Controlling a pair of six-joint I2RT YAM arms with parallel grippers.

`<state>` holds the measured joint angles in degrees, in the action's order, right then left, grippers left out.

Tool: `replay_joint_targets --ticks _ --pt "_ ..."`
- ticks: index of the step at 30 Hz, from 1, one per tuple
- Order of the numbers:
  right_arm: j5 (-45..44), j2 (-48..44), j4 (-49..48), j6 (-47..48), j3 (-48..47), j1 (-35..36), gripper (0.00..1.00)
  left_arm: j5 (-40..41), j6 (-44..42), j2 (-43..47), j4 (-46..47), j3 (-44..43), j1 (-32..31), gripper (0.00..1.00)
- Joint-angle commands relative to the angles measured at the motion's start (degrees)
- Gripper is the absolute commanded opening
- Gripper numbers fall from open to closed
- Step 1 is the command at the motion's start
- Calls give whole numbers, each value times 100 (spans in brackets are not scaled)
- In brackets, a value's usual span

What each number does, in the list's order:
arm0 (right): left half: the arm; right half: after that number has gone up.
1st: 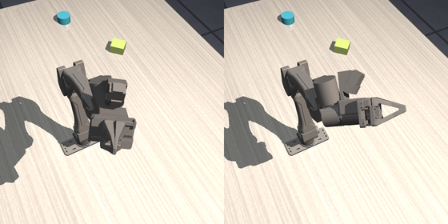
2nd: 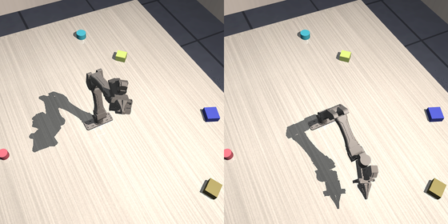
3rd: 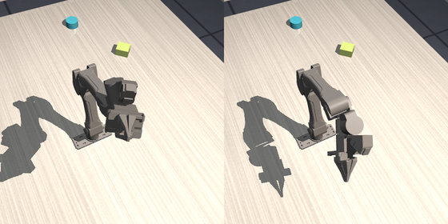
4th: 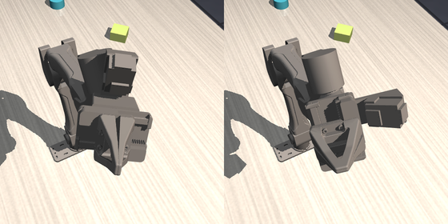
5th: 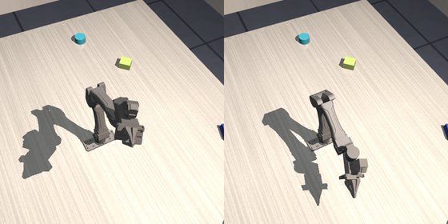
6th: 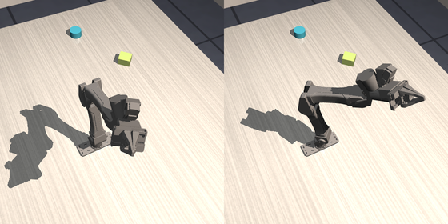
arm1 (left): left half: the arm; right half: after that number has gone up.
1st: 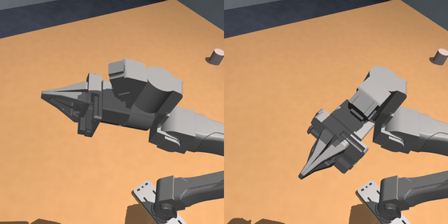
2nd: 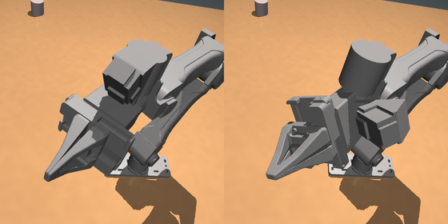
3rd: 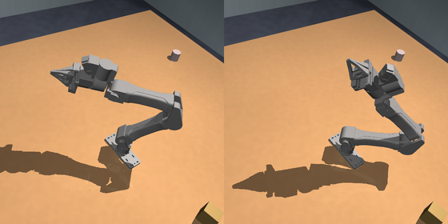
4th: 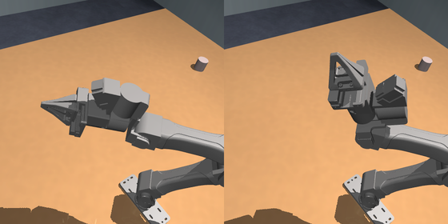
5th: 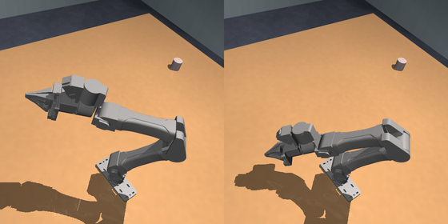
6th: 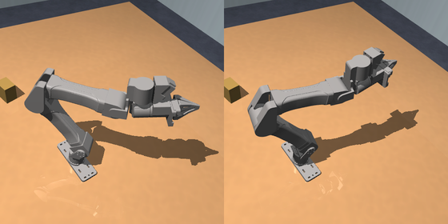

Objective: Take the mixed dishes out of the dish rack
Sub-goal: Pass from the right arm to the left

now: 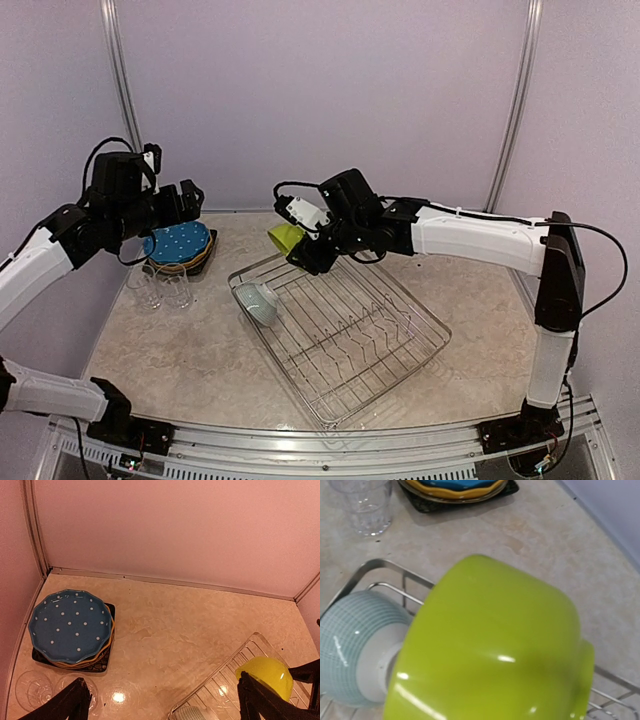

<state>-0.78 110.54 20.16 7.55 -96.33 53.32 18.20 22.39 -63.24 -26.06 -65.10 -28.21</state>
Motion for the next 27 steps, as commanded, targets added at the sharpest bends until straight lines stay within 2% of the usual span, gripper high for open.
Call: replay_joint_targets --ticks 1,5,9,14,17,23,27 --pt "435 -352 37 -294 55 -97 46 34 -548 20 113 -206 -62 99" --pt "635 -472 69 -409 116 -139 45 -985 -761 302 228 177 -109 99" --pt "998 -578 -65 -698 160 -251 45 -875 -1382 466 394 278 -547 99" --pt "1589 -622 -184 -995 93 -286 44 -908 -2970 238 294 -28 -1028 99" --pt "1960 -649 -124 -1011 20 -296 44 -893 -3637 -21 187 -190 -1336 99" --pt "2500 -854 41 -1051 -17 -304 43 -1158 -3954 -258 312 -183 -1512 98" --pt "2890 -967 149 -1136 -6 -299 43 -1174 -4293 -437 450 -181 -1642 92"
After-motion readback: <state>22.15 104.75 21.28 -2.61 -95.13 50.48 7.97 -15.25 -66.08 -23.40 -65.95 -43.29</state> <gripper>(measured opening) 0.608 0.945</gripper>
